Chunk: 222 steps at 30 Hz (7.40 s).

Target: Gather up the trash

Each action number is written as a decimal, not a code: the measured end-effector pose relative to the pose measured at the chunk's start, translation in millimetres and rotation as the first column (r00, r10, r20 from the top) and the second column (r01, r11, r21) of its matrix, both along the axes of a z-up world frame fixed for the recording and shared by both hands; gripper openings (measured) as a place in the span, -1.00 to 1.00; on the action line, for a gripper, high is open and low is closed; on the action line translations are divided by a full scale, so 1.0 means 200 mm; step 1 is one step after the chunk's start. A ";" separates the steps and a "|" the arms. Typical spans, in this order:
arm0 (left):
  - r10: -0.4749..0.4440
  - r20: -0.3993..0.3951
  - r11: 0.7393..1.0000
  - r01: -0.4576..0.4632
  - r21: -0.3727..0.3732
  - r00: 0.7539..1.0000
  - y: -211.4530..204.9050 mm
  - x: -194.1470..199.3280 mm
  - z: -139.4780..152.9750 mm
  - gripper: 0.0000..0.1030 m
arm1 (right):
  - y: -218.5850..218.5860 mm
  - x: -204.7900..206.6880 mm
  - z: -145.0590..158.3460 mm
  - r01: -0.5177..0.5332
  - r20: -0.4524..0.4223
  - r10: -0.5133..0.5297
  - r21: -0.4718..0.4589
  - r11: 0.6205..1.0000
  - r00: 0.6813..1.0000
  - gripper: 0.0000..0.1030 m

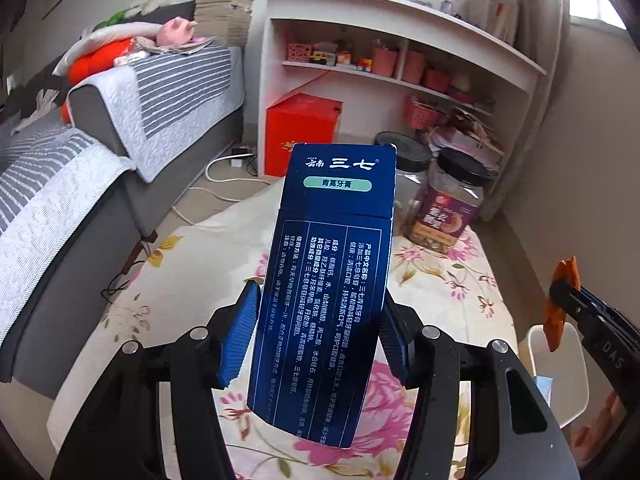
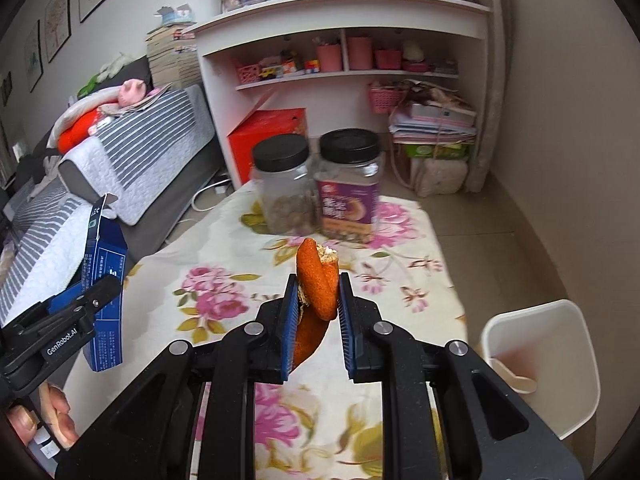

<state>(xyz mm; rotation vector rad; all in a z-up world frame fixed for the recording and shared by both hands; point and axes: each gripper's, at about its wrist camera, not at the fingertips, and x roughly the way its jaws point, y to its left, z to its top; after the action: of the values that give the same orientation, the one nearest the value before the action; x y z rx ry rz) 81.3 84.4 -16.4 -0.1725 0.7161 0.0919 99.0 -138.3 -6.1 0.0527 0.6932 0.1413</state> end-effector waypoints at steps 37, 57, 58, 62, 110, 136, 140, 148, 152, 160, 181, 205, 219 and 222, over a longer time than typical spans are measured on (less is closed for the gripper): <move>-0.265 -0.024 0.962 0.266 0.067 0.964 -0.78 -0.01 -0.01 0.08 | -1.09 -0.11 -0.01 0.486 -0.023 -0.489 -0.088 0.870 0.872 -0.54; -0.488 -0.124 0.872 0.487 -0.043 0.864 -1.55 0.02 -0.10 0.08 | -1.64 -0.43 0.10 0.696 -0.014 -0.701 0.133 0.705 0.713 0.75; -0.497 -0.131 0.867 0.496 -0.045 0.858 -1.60 0.02 -0.11 0.08 | -1.65 -0.43 0.11 0.698 -0.017 -0.703 0.139 0.703 0.711 0.75; -0.522 -0.148 0.852 0.520 -0.055 0.840 -1.75 0.02 -0.14 0.09 | -1.69 -0.45 0.12 0.705 -0.008 -0.712 0.145 0.694 0.702 0.75; -0.262 -0.252 0.965 0.252 -0.073 0.932 -0.64 0.01 -0.32 0.63 | -0.63 -0.08 -0.75 0.211 -0.554 -0.254 -0.141 0.967 0.793 0.08; -0.263 -0.157 0.964 0.266 -0.006 0.952 -0.74 -0.04 -0.23 0.63 | -1.08 -0.22 -0.19 0.618 -0.017 -0.635 -0.210 0.758 0.773 0.84; -0.241 -0.027 0.967 0.242 0.084 0.970 -0.76 -0.11 -0.10 0.75 | -1.02 -0.30 -0.07 0.622 0.089 -0.616 -0.120 0.774 0.783 0.86; -0.217 0.180 0.966 0.184 0.183 0.959 -0.73 -0.24 0.18 0.87 | -0.83 -0.39 0.12 0.526 0.200 -0.520 0.026 0.850 0.830 0.87; -0.219 0.113 0.972 0.206 0.115 0.969 -0.67 -0.20 0.19 0.87 | -0.75 -0.37 0.13 0.491 0.172 -0.491 0.049 0.870 0.854 0.87; -0.149 0.053 0.982 0.142 0.122 0.987 -0.53 -0.20 0.16 0.87 | -0.57 -0.34 0.19 0.421 0.176 -0.432 0.098 0.902 0.885 0.87; -0.164 0.081 0.976 0.150 0.160 0.983 -0.35 -0.29 0.21 0.87 | -0.19 -0.41 0.28 0.367 0.372 -0.338 -0.007 0.930 0.864 0.87; -0.034 0.017 0.991 0.032 0.132 0.999 -0.35 -0.20 0.10 0.87 | -0.21 -0.30 0.04 0.304 0.179 -0.289 -0.067 0.950 0.941 0.87; 0.010 0.095 0.979 -0.029 0.200 0.995 -0.34 -0.25 0.13 0.87 | -0.18 -0.30 0.03 0.297 0.190 -0.280 -0.064 0.953 0.941 0.87; 0.011 0.100 0.979 -0.031 0.203 0.995 -0.34 -0.25 0.13 0.87 | -0.19 -0.30 0.03 0.298 0.183 -0.283 -0.059 0.953 0.941 0.87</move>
<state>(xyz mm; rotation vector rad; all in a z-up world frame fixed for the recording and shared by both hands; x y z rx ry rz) 31.9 16.7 10.0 0.0120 0.6024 0.1754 39.6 -177.0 -0.5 0.0592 0.5106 -0.1674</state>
